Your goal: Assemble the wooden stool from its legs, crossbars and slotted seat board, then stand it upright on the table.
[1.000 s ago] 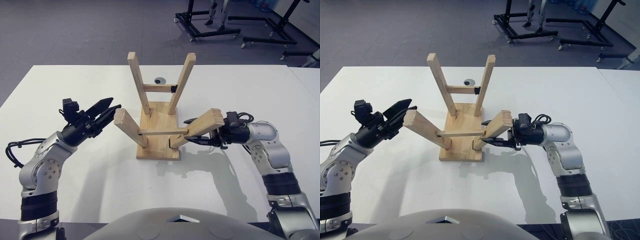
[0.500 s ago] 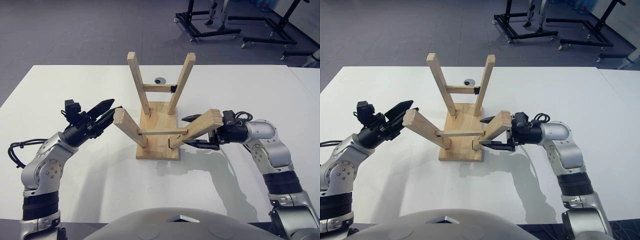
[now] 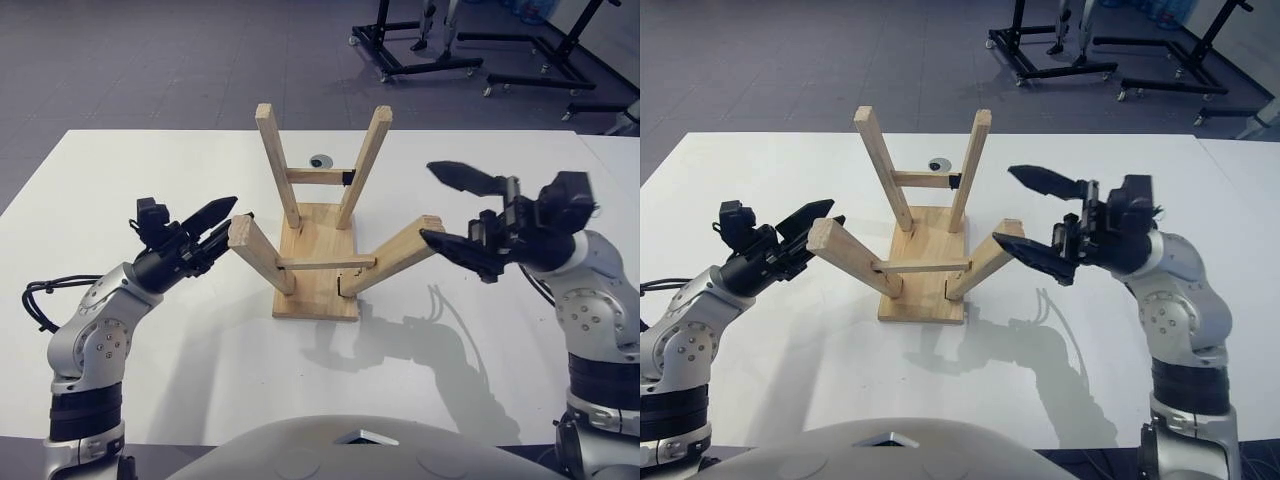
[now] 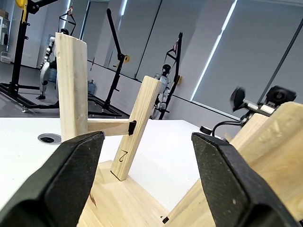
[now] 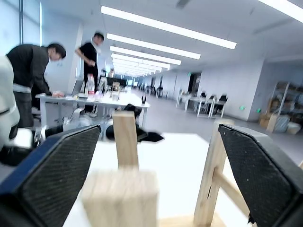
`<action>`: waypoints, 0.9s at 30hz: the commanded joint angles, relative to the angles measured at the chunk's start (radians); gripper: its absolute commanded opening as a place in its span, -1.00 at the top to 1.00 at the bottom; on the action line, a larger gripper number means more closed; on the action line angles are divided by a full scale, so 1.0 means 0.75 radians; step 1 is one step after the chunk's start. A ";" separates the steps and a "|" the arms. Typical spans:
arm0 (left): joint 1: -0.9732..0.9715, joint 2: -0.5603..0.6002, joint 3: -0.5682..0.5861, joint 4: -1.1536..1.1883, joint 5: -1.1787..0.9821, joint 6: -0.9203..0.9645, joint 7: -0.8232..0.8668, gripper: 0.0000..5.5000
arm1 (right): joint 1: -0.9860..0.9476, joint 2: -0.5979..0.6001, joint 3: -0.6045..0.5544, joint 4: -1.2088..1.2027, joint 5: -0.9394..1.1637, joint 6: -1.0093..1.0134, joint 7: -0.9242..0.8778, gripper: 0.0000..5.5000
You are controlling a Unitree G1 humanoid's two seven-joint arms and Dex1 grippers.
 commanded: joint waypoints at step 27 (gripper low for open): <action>0.316 0.119 -0.268 0.406 0.851 -0.328 0.327 -0.22 | -0.256 -0.033 -0.215 -0.027 0.468 0.153 -0.557 -0.67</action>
